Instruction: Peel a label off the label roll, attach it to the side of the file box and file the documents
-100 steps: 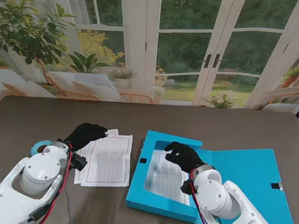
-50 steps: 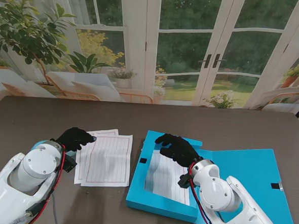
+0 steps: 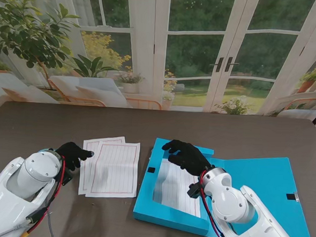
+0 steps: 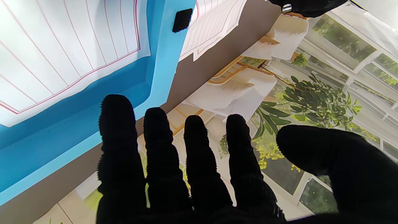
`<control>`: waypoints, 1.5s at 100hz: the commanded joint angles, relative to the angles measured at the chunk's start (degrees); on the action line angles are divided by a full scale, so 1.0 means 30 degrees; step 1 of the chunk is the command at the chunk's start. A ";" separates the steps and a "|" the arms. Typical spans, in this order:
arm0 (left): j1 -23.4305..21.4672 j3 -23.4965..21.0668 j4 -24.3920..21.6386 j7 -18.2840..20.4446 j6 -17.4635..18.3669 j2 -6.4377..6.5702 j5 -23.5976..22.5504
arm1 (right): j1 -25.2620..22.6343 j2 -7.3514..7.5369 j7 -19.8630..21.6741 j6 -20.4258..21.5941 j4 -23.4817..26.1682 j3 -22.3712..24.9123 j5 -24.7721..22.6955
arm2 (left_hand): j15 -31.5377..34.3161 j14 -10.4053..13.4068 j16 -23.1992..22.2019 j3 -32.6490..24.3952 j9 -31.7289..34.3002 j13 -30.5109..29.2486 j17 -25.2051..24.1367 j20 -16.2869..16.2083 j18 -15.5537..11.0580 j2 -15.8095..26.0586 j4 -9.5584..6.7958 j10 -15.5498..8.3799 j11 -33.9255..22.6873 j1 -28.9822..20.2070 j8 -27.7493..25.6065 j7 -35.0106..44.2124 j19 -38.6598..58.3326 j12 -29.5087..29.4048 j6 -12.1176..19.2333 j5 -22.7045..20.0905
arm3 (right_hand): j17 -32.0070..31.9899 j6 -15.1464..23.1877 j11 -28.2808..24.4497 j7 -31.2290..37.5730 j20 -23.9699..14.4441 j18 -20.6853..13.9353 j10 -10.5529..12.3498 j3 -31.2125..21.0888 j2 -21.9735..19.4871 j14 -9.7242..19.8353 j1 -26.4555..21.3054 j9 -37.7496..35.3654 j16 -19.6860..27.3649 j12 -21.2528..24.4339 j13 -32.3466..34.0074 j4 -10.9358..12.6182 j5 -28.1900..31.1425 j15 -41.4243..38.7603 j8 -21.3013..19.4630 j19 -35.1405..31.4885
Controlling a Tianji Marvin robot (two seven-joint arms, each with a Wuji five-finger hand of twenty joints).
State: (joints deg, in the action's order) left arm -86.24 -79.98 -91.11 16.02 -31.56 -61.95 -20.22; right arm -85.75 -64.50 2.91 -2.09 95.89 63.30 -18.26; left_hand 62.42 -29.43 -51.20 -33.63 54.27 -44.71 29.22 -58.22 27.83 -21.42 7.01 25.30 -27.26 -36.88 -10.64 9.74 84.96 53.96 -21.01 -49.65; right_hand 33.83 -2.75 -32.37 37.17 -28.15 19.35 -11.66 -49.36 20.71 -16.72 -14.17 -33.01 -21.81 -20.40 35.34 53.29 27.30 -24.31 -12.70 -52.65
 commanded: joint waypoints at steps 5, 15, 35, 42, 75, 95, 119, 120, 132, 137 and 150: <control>0.0189 0.0157 0.0415 0.0354 -0.0112 0.0060 0.0053 | -0.0098 -0.0038 0.0363 -0.0059 0.0205 -0.0035 0.0100 | 0.1855 -0.0253 -0.0567 0.0762 0.0451 -0.1189 0.1909 -0.0241 -0.0648 0.0658 -0.0693 0.0290 -0.1449 0.0637 0.0319 -0.0084 0.2260 0.0653 -0.0471 -0.0351 | -0.8073 0.0250 0.0297 -0.0292 -0.0212 0.0354 0.0366 0.0208 -0.0437 0.0309 0.0701 -0.0316 -0.0011 -0.0107 0.0454 -0.0464 0.0358 0.0221 0.0108 0.0489; 0.0430 0.0286 0.0734 0.0809 -0.0335 0.0145 0.0338 | -0.0135 -0.0045 0.0416 -0.0151 0.0254 -0.0032 0.0272 | 0.2581 0.0025 -0.0645 0.1338 0.0589 -0.1659 0.2414 0.0135 -0.0725 0.1071 -0.0755 0.0213 -0.2282 0.0586 0.0622 -0.0216 0.2727 0.1016 -0.0571 -0.0342 | -0.8059 0.0226 0.0320 -0.0291 -0.0248 0.0393 0.0335 0.0209 -0.0470 0.0298 0.0693 -0.0324 -0.0029 -0.0129 0.0457 -0.0466 0.0387 0.0235 0.0099 0.0535; 0.0795 0.0458 0.1377 0.0840 -0.0313 0.0060 0.1227 | -0.0264 -0.0055 0.0454 -0.0314 0.0399 0.0009 0.0493 | 0.5133 0.1054 -0.0708 0.2453 0.1848 -0.3636 0.4498 0.1291 -0.0833 0.1680 -0.0919 -0.0338 -0.4605 0.0327 0.0987 -0.0080 0.4583 0.2625 -0.0029 -0.0924 | -0.7999 0.0206 0.0351 -0.0315 -0.0333 0.0418 0.0294 0.0214 -0.0523 0.0247 0.0648 -0.0333 -0.0061 -0.0161 0.0485 -0.0446 0.0430 0.0250 0.0096 0.0629; 0.0946 0.0519 0.1551 0.0965 -0.0376 0.0065 0.1457 | -0.0302 -0.0059 0.0474 -0.0367 0.0443 0.0029 0.0574 | 0.5858 0.1385 -0.0592 0.3019 0.2274 -0.4228 0.5177 0.1980 -0.0791 0.1970 -0.1000 -0.0517 -0.5188 0.0153 0.1087 -0.0181 0.5229 0.3103 0.0087 -0.1062 | -0.7981 0.0179 0.0358 -0.0318 -0.0362 0.0399 0.0288 0.0200 -0.0553 0.0229 0.0612 -0.0335 -0.0066 -0.0168 0.0478 -0.0434 0.0440 0.0261 0.0093 0.0659; 0.1600 0.1000 0.2450 0.0974 -0.0383 -0.0035 0.2068 | -0.0403 -0.0067 0.0529 -0.0473 0.0472 0.0054 0.0810 | 0.6610 0.2020 -0.0452 0.4314 0.2476 -0.4613 0.5689 0.2848 -0.1234 0.2630 -0.1150 -0.0958 -0.6070 -0.0137 0.1381 -0.0751 0.5882 0.3830 0.0874 -0.0883 | -0.7953 0.0173 0.0374 -0.0332 -0.0480 0.0407 0.0266 0.0223 -0.0614 0.0219 0.0574 -0.0357 -0.0094 -0.0192 0.0493 -0.0397 0.0465 0.0265 0.0084 0.0814; 0.1748 0.1186 0.2723 0.1141 -0.0616 -0.0024 0.2362 | -0.0474 -0.0079 0.0524 -0.0571 0.0489 0.0085 0.0915 | 0.6675 0.2025 -0.0442 0.4707 0.2367 -0.4523 0.5488 0.2959 -0.1232 0.2855 -0.1189 -0.1032 -0.6240 -0.0181 0.1419 -0.0852 0.5800 0.4019 0.0676 -0.0754 | -0.7984 0.0117 0.0382 -0.0342 -0.0548 0.0401 0.0224 0.0224 -0.0617 0.0170 0.0518 -0.0354 -0.0096 -0.0199 0.0443 -0.0353 0.0485 0.0295 0.0082 0.0904; 0.1664 0.1314 0.2811 0.1014 -0.0788 -0.0058 0.2349 | -0.0447 -0.0104 0.0487 -0.0581 0.0452 0.0007 0.1040 | 0.6651 0.2122 -0.0405 0.5117 0.2307 -0.4516 0.5405 0.3001 -0.1276 0.3011 -0.1297 -0.1103 -0.6321 -0.0456 0.1422 -0.0873 0.5773 0.4139 0.0113 -0.0750 | -0.7969 0.0099 0.0391 -0.0329 -0.0639 0.0401 0.0205 0.0247 -0.0673 0.0203 0.0485 -0.0334 -0.0109 -0.0203 0.0455 -0.0315 0.0549 0.0289 0.0071 0.0970; 0.1652 0.1313 0.2804 0.0993 -0.0800 -0.0063 0.2348 | -0.0447 -0.0104 0.0486 -0.0579 0.0450 0.0003 0.1039 | 0.6648 0.2125 -0.0401 0.5127 0.2318 -0.4520 0.5405 0.3001 -0.1277 0.3002 -0.1300 -0.1108 -0.6325 -0.0461 0.1422 -0.0874 0.5773 0.4139 0.0089 -0.0748 | -0.7968 0.0106 0.0377 -0.0337 -0.0642 0.0400 0.0214 0.0235 -0.0688 0.0164 0.0465 -0.0364 -0.0110 -0.0208 0.0460 -0.0310 0.0531 0.0288 0.0073 0.0971; 0.1527 0.1282 0.2675 0.0983 -0.0992 -0.0040 0.2252 | -0.0459 -0.0116 0.0472 -0.0591 0.0428 -0.0053 0.1100 | 0.6642 0.2132 -0.0382 0.5233 0.2287 -0.4527 0.5405 0.3005 -0.1279 0.3110 -0.1328 -0.1163 -0.6307 -0.0451 0.1409 -0.0839 0.5774 0.4125 -0.0328 -0.0835 | -0.7990 0.0081 0.0392 -0.0336 -0.0682 0.0404 0.0191 0.0243 -0.0665 0.0174 0.0442 -0.0342 -0.0112 -0.0204 0.0445 -0.0284 0.0557 0.0293 0.0070 0.1025; 0.1486 0.1275 0.2617 0.0975 -0.1129 -0.0035 0.2216 | -0.0472 -0.0122 0.0461 -0.0614 0.0438 -0.0071 0.1141 | 0.6643 0.2131 -0.0377 0.5277 0.2298 -0.4526 0.5401 0.3008 -0.1278 0.3131 -0.1345 -0.1170 -0.6294 -0.0475 0.1402 -0.0819 0.5771 0.4108 -0.0571 -0.0884 | -0.8011 0.0096 0.0387 -0.0335 -0.0693 0.0406 0.0199 0.0238 -0.0657 0.0175 0.0424 -0.0367 -0.0112 -0.0205 0.0438 -0.0268 0.0571 0.0296 0.0069 0.1054; 0.1335 0.1205 0.2414 0.0886 -0.1296 -0.0057 0.2274 | -0.0451 -0.0134 0.0454 -0.0642 0.0436 -0.0126 0.1203 | 0.6603 0.2141 -0.0342 0.5350 0.2384 -0.4553 0.5416 0.3041 -0.1215 0.3154 -0.1379 -0.1181 -0.6250 -0.0545 0.1367 -0.0735 0.5730 0.4037 -0.0470 -0.1016 | -0.8005 0.0057 0.0398 -0.0356 -0.0731 0.0406 0.0184 0.0237 -0.0696 0.0149 0.0382 -0.0345 -0.0114 -0.0204 0.0433 -0.0241 0.0575 0.0301 0.0076 0.1090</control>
State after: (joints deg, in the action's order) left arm -81.65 -76.20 -83.39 17.80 -35.09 -61.82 -13.62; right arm -86.76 -64.60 3.56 -3.85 96.98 63.17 -14.78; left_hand 78.69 -22.64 -52.51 -19.07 60.11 -57.90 43.73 -49.99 27.17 -13.92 4.70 21.18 -44.75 -38.09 -5.89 7.25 97.28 65.25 -19.95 -51.20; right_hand 33.83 -2.94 -31.81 36.65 -28.35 19.52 -11.66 -49.50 19.88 -16.72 -14.17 -33.02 -21.81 -20.40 35.35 53.29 28.01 -23.82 -12.70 -50.32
